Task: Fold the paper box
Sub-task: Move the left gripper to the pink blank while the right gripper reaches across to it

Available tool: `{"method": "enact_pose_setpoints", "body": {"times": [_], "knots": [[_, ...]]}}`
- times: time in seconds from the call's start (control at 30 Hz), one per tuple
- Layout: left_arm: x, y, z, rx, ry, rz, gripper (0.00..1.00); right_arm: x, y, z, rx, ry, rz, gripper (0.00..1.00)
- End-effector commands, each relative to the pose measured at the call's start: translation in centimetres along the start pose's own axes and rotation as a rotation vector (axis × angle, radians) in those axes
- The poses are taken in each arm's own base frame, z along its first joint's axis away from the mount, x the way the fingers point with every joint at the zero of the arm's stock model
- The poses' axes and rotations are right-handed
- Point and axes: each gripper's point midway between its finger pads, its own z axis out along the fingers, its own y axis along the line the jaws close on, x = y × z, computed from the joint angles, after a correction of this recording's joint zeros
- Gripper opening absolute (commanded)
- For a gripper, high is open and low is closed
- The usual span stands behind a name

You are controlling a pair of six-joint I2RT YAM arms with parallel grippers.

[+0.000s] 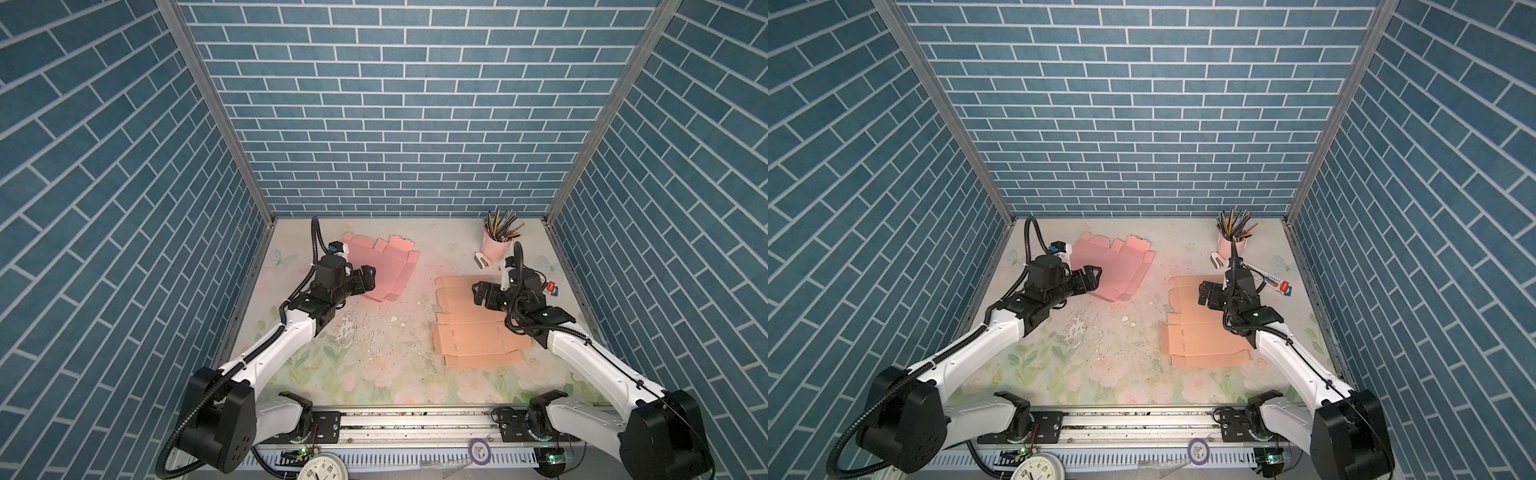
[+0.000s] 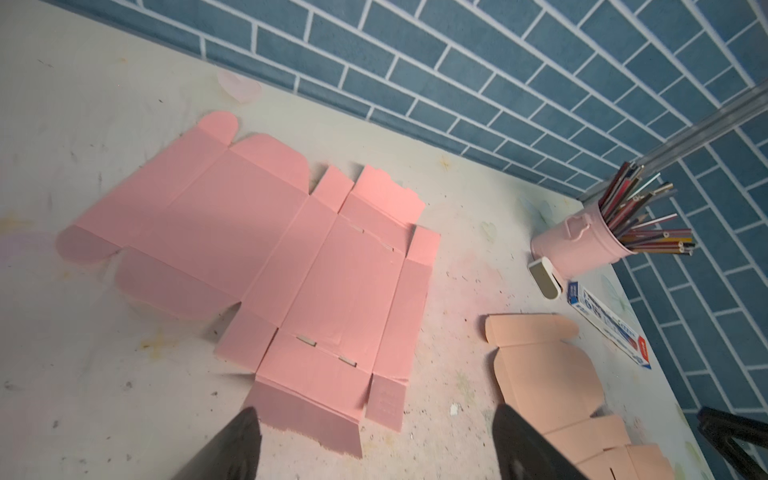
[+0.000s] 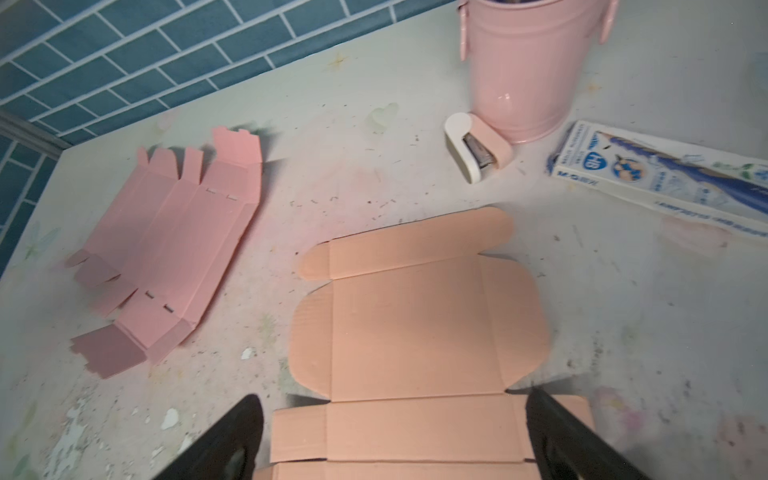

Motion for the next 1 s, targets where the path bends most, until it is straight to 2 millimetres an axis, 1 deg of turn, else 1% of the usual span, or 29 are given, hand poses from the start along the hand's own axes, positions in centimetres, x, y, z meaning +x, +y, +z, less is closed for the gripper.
{"method": "enact_pose_setpoints", "body": {"times": [0.0, 0.17, 0.23, 0.33, 0.4, 0.5, 0.57, 0.73, 0.87, 0.97], "knots": [[1.0, -0.8, -0.3, 0.046, 0.06, 0.001, 0.88, 0.5, 2.0, 0.6, -0.02, 0.052, 0.034, 0.99], [1.0, -1.2, -0.4, 0.112, 0.098, 0.006, 0.88, 1.3, 5.3, 2.8, -0.097, 0.125, 0.021, 0.99], [0.7, -0.8, -0.5, 0.097, 0.099, 0.016, 0.88, 1.2, 7.1, 3.6, -0.131, 0.143, 0.001, 0.99], [0.2, 0.4, -0.5, 0.078, 0.095, -0.001, 0.88, 1.2, 9.4, 4.7, -0.17, 0.162, -0.039, 0.99], [-0.3, 1.3, -0.4, 0.082, 0.092, -0.031, 0.88, 1.6, 10.3, 5.8, -0.188, 0.188, -0.048, 0.98], [-0.8, 1.9, -0.4, 0.078, 0.077, -0.052, 0.88, 2.0, 11.4, 7.5, -0.228, 0.222, -0.05, 0.95], [-0.9, 1.8, -0.2, 0.085, 0.079, -0.057, 0.88, 2.0, 12.3, 8.5, -0.259, 0.239, -0.05, 0.92], [-0.8, 1.6, 0.1, 0.103, 0.083, -0.074, 0.88, 1.7, 13.9, 11.1, -0.304, 0.252, -0.049, 0.83], [-1.2, 1.2, -0.2, 0.126, 0.06, -0.082, 0.88, 1.5, 15.1, 12.5, -0.355, 0.25, -0.021, 0.75], [-1.5, 0.3, -0.7, 0.172, 0.043, -0.082, 0.88, 1.9, 15.4, 13.8, -0.36, 0.258, -0.002, 0.71]]}}
